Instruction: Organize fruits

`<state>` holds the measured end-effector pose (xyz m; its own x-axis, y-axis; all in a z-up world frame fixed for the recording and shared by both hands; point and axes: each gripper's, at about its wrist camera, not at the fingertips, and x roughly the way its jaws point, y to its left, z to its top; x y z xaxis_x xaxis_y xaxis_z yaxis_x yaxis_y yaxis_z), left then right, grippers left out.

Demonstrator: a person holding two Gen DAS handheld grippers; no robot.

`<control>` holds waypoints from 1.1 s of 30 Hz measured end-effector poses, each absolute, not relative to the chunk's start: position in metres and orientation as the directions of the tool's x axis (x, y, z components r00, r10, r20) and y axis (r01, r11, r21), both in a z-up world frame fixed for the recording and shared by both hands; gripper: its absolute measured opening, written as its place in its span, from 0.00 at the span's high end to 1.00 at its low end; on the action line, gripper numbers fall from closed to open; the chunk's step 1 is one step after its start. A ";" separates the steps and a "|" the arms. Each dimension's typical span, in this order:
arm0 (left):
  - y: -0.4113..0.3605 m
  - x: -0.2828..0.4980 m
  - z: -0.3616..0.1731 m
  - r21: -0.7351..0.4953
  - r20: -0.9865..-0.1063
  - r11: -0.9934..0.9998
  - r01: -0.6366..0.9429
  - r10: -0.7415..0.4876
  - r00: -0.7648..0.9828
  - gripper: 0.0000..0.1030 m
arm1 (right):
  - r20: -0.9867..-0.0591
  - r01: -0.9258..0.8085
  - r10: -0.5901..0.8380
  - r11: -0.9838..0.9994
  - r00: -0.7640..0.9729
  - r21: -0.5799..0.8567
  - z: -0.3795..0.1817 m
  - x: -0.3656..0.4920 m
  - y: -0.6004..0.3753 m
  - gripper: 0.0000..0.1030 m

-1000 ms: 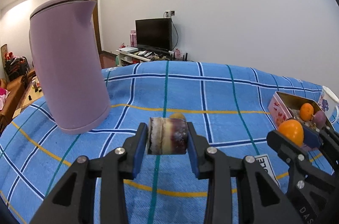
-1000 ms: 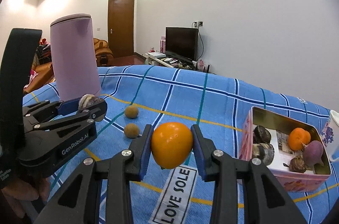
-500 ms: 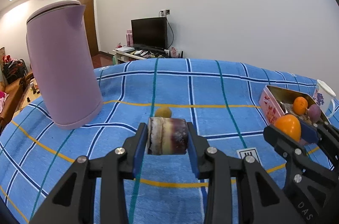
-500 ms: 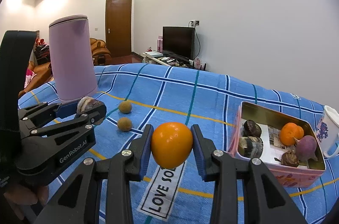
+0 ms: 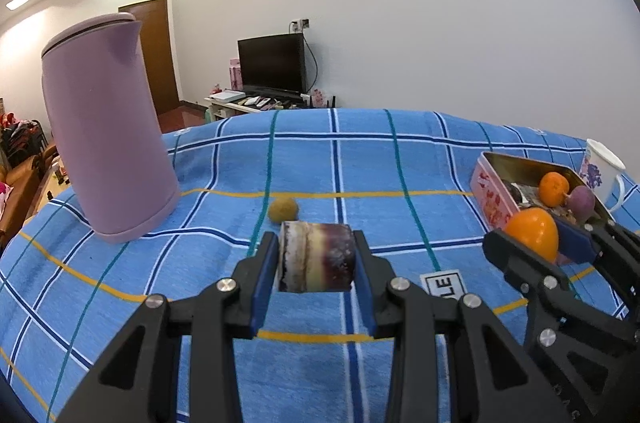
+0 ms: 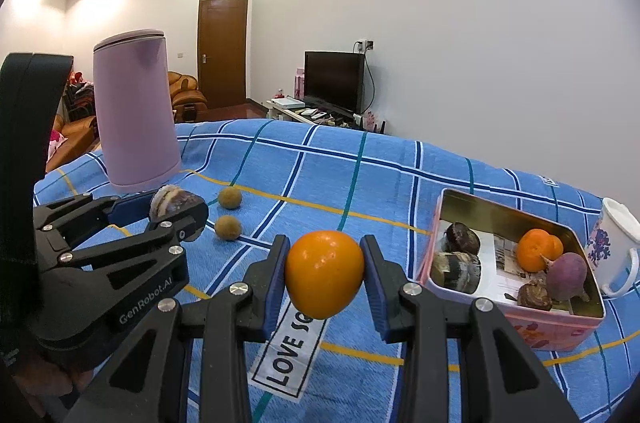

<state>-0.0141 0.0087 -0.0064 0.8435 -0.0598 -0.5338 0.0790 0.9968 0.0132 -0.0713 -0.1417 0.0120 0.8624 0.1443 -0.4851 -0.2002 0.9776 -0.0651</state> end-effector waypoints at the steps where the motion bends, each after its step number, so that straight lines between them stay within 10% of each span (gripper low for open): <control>1: 0.006 -0.015 -0.006 0.014 -0.533 0.996 0.083 -0.063 0.844 0.63 | -0.484 -0.199 0.142 0.978 0.863 -0.067 0.012 -0.072 -0.143 0.63; 33: -0.057 -0.031 -0.006 0.006 -0.545 0.980 0.200 -0.165 0.822 0.63 | -0.480 -0.120 0.065 0.989 0.875 -0.086 0.014 -0.088 -0.196 0.63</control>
